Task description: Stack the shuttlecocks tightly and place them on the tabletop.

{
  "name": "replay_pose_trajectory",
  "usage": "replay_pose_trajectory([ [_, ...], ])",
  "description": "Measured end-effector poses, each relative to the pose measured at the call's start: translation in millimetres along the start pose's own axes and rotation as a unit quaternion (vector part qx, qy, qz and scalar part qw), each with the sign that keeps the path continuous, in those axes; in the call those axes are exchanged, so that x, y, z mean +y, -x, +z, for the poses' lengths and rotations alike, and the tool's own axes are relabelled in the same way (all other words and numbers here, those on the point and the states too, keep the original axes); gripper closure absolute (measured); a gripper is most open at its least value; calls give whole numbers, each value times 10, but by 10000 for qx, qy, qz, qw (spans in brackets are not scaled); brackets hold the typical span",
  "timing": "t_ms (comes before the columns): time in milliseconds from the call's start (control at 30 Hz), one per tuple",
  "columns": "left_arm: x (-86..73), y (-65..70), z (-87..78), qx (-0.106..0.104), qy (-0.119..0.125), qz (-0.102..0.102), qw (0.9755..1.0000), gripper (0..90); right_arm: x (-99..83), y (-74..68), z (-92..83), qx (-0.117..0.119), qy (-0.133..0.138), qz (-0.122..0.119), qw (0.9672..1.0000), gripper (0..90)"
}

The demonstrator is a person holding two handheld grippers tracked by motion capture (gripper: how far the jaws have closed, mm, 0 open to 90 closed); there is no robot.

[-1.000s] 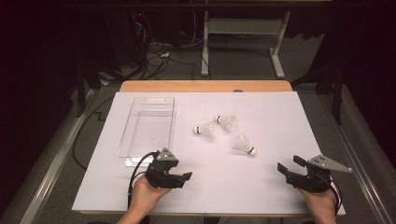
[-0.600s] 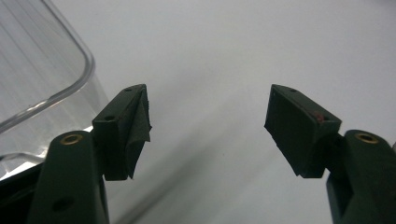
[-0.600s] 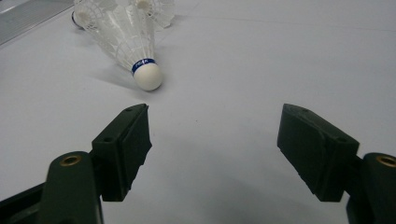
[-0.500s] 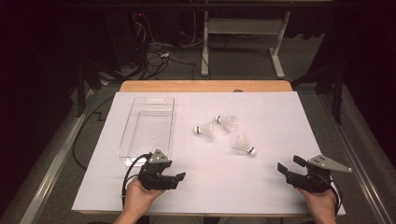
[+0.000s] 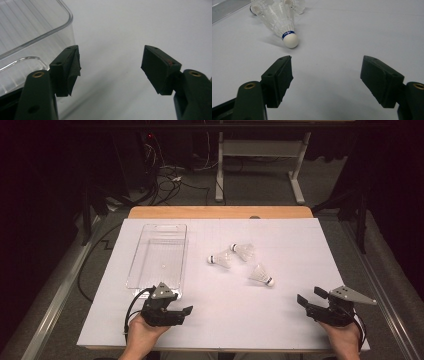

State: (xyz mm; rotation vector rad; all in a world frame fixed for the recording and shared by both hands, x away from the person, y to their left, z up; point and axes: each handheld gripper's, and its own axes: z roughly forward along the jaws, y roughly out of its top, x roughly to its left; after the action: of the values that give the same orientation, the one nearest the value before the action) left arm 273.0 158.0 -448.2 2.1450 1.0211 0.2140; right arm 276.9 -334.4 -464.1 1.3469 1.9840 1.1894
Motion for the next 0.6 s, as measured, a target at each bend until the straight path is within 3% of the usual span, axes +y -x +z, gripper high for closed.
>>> replay_pose_trajectory([
  [600,-137,-90,-125,200,164,-81,9996,325,-1,0,2,2,-1,40,10000,260],
])
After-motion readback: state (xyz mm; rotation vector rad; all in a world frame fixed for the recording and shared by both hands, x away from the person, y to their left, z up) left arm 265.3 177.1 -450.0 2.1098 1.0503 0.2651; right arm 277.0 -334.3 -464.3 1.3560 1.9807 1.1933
